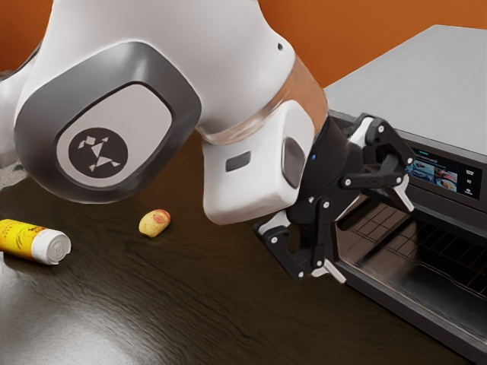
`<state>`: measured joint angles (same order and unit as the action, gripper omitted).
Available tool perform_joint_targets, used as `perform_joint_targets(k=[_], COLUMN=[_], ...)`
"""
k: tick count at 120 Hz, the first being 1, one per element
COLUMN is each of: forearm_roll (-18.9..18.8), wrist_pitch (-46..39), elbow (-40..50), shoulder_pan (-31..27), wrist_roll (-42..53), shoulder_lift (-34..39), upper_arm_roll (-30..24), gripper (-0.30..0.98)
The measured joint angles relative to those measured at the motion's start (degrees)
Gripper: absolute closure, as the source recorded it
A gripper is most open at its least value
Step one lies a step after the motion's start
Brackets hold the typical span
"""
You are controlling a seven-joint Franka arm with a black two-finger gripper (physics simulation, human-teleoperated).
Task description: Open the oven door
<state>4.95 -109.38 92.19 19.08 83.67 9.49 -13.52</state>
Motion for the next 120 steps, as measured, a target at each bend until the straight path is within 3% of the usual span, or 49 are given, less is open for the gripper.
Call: perform_joint_targets(k=[62, 120], forearm_roll=[0.1, -0.78], wrist_pitch=[-4.54, -6.88], elbow=[1.88, -2.16], shoulder_pan=[-0.47, -2.83], wrist_roll=[18.62, 15.72], shoulder_lift=[-4.77, -10.17], upper_arm_roll=[0.44, 2.27], gripper=[0.0, 0.0])
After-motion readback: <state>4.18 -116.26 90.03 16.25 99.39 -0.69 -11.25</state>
